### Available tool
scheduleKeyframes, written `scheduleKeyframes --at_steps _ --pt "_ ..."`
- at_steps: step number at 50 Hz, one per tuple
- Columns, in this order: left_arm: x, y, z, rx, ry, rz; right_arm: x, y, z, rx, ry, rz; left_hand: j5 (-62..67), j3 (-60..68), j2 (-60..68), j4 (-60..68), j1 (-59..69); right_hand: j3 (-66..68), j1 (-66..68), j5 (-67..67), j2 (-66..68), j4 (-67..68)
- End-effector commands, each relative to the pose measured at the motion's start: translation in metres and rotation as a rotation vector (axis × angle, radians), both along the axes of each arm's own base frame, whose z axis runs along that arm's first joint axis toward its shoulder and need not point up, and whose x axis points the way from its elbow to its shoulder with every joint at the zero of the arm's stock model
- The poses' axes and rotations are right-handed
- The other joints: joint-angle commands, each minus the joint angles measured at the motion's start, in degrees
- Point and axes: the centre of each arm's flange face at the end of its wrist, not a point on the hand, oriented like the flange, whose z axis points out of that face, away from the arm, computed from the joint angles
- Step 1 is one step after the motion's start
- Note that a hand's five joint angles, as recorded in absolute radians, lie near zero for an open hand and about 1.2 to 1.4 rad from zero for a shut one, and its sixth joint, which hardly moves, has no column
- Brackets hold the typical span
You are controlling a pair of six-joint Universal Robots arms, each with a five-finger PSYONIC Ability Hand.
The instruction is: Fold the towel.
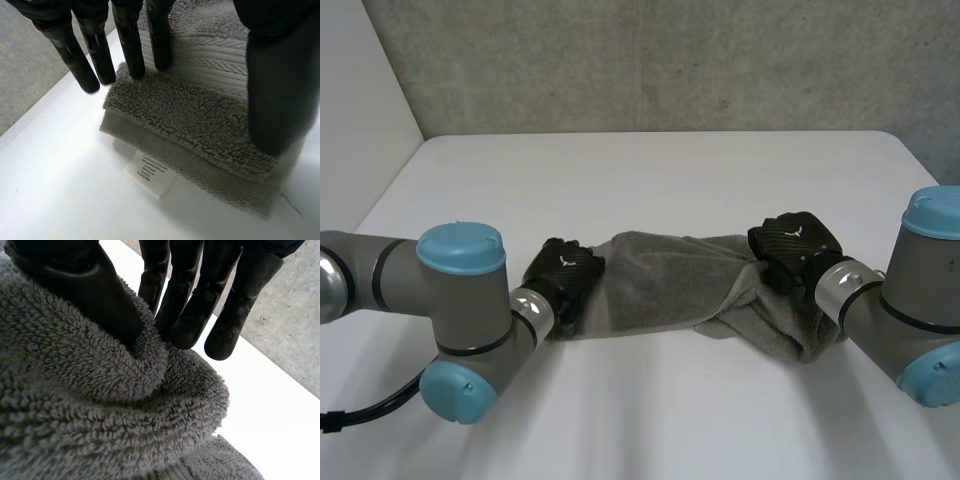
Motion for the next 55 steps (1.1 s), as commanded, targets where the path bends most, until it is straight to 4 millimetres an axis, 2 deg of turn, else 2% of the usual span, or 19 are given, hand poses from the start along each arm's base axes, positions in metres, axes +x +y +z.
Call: scheduleKeyframes --at_steps 1,5,12,21,35,46,55 --pt "0.005 0.011 0.018 0.020 -0.002 -0.006 0.000 0.000 0.000 0.000 0.001 0.001 -16.9 -7.3 -7.9 -7.9 -8.7 -0.3 -1.0 -0.6 -0.5 -0.4" --pt "0.006 0.017 0.023 0.026 -0.004 -0.012 0.000 0.000 -0.001 0.002 0.001 0.001 -16.9 -7.3 -7.9 -7.9 -8.7 -0.3 -1.0 -0.6 -0.5 -0.4" --pt "0.006 0.022 0.020 0.039 -0.014 -0.021 0.000 0.000 0.000 0.000 0.001 0.001 -16.2 -6.6 -7.2 -7.2 -8.1 -0.3 -1.0 -0.6 -0.5 -0.4" --pt "0.006 0.013 0.004 0.050 -0.025 -0.009 0.000 0.000 -0.001 0.002 0.003 0.002 -14.1 -4.5 -5.0 -5.1 -5.9 -0.3 -1.0 -0.6 -0.5 -0.4" --pt "0.001 0.003 -0.001 0.036 -0.017 -0.007 0.000 0.001 -0.001 0.003 0.004 0.004 -8.5 1.1 0.5 0.5 -0.3 -0.5 -1.2 -0.7 -0.7 -0.5" --pt "-0.004 -0.006 -0.003 0.021 -0.008 -0.007 -0.001 0.001 -0.001 0.003 0.004 0.002 1.4 11.0 10.5 10.4 9.6 -0.5 -1.2 -0.7 -0.7 -0.5" --pt "-0.006 -0.009 -0.001 0.012 -0.003 -0.007 -0.001 0.000 -0.001 0.002 0.004 0.001 19.1 28.7 28.1 28.1 27.2 -0.5 -1.2 -0.7 -0.7 -0.5"
